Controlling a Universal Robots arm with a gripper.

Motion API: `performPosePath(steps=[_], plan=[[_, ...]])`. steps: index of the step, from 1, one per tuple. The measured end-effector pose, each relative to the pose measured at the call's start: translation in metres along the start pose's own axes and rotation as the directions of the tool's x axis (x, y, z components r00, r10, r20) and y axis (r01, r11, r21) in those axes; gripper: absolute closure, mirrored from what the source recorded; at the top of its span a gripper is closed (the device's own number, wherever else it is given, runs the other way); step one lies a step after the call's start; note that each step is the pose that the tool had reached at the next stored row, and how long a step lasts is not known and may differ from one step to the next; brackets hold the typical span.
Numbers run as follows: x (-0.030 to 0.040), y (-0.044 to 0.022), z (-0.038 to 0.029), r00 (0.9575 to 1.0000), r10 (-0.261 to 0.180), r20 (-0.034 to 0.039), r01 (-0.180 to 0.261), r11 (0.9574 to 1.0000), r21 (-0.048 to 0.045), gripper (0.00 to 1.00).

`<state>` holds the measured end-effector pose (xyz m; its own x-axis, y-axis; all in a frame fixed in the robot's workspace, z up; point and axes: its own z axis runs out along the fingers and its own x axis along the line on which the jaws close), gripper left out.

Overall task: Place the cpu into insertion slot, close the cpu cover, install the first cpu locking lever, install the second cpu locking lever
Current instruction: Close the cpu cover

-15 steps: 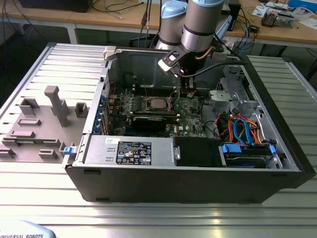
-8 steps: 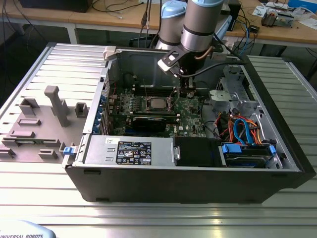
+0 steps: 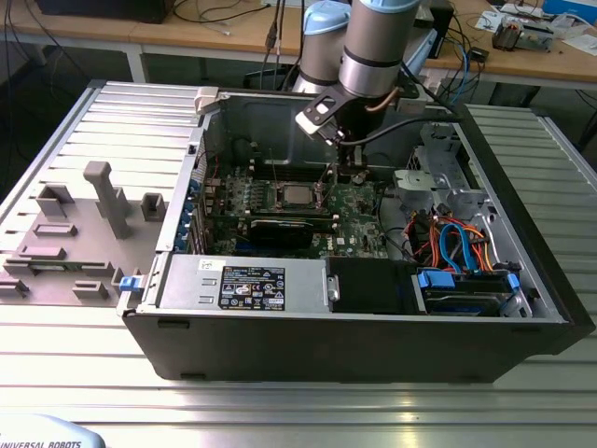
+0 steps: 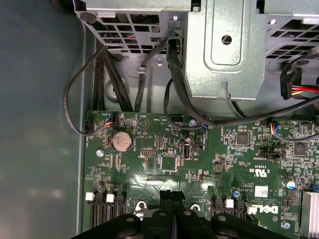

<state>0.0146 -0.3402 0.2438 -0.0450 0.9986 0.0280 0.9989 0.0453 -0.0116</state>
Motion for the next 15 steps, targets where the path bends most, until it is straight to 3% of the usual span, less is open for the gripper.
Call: performPosePath(steps=[15], plan=[[0.0001, -0.0031, 0.0, 1.0, 0.0, 0.0, 0.0, 1.0, 0.0, 0.89]])
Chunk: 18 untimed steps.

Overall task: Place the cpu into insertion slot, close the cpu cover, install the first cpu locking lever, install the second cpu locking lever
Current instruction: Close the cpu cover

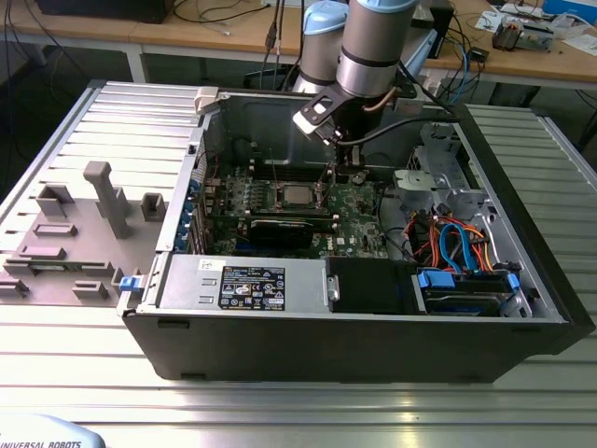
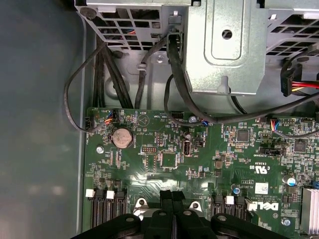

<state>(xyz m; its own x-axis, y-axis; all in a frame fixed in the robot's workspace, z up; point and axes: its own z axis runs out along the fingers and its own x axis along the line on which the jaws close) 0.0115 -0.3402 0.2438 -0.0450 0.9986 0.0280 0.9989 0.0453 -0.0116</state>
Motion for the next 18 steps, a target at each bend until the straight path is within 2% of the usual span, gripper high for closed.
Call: performPosePath(steps=[18], plan=[[0.0002, -0.004, 0.0001, 1.0, 0.0, 0.0, 0.0, 1.0, -0.0001, 0.89]])
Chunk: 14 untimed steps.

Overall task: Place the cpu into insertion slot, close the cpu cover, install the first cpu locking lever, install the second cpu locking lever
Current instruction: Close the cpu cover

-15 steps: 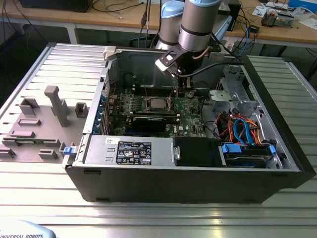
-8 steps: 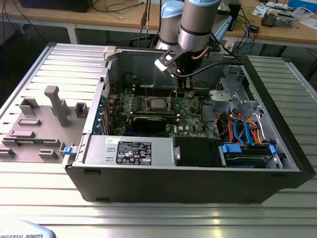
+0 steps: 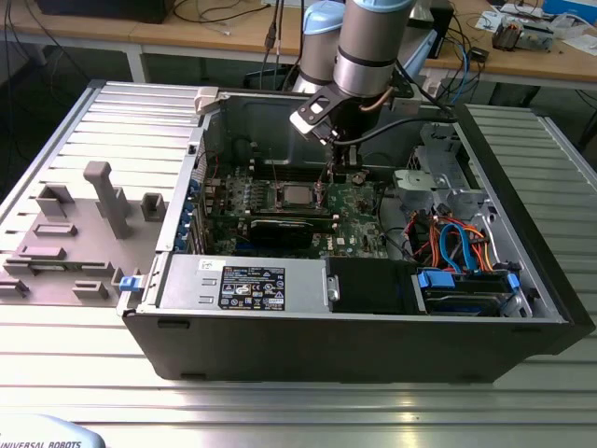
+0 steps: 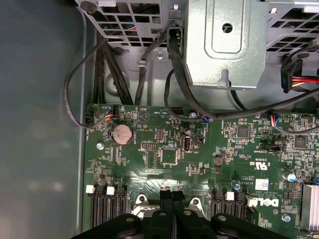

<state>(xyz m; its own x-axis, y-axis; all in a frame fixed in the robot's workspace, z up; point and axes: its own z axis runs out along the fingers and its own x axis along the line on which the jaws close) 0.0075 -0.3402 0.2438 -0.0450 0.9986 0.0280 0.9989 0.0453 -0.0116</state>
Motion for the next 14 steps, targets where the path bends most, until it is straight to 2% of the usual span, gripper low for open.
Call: performPosePath(steps=[14], plan=[[0.0001, -0.0027, 0.0, 1.0, 0.0, 0.0, 0.0, 1.0, 0.0, 0.89]])
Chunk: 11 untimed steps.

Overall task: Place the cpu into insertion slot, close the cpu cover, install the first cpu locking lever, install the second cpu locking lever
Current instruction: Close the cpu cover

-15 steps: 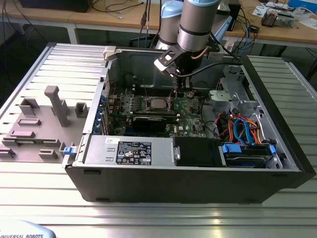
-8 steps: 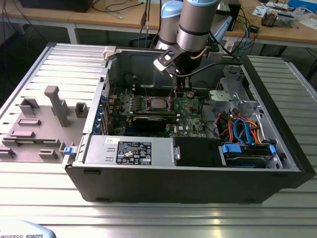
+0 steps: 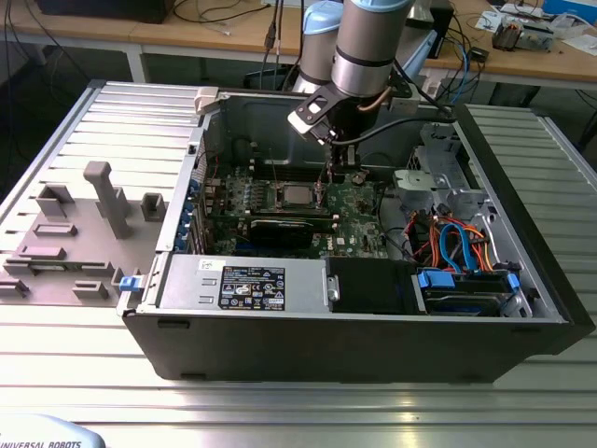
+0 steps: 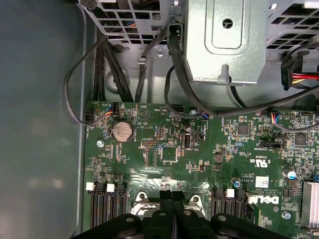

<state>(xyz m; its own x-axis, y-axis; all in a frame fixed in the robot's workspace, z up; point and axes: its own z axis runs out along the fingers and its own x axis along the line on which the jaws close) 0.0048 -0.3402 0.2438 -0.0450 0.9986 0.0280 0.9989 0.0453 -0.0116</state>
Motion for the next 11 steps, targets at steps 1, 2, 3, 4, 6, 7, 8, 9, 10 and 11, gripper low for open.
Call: performPosePath(steps=[1, 2, 3, 4, 6, 7, 8, 9, 10, 11], plan=[[0.0, -0.0002, 0.0, 1.0, 0.0, 0.0, 0.0, 1.0, 0.0, 0.89], [0.0, -0.0003, 0.0, 1.0, 0.0, 0.0, 0.0, 1.0, 0.0, 0.89], [0.0, -0.0005, 0.0, 1.0, 0.0, 0.0, 0.0, 1.0, 0.0, 0.89], [0.0, -0.0007, 0.0, 1.0, 0.0, 0.0, 0.0, 1.0, 0.0, 0.89], [0.0001, -0.0023, 0.0, 1.0, 0.0, 0.0, 0.0, 1.0, 0.0, 0.89], [0.0001, -0.0027, 0.0, 1.0, 0.0, 0.0, 0.0, 1.0, 0.0, 0.89], [0.0001, -0.0028, 0.0, 1.0, 0.0, 0.0, 0.0, 1.0, 0.0, 0.89], [0.0001, -0.0029, 0.0, 1.0, 0.0, 0.0, 0.0, 1.0, 0.0, 0.89], [0.0002, -0.0033, 0.0001, 1.0, 0.0, 0.0, 0.0, 1.0, 0.0, 0.89], [0.0002, -0.0037, 0.0001, 1.0, 0.0, 0.0, 0.0, 1.0, 0.0, 0.89]])
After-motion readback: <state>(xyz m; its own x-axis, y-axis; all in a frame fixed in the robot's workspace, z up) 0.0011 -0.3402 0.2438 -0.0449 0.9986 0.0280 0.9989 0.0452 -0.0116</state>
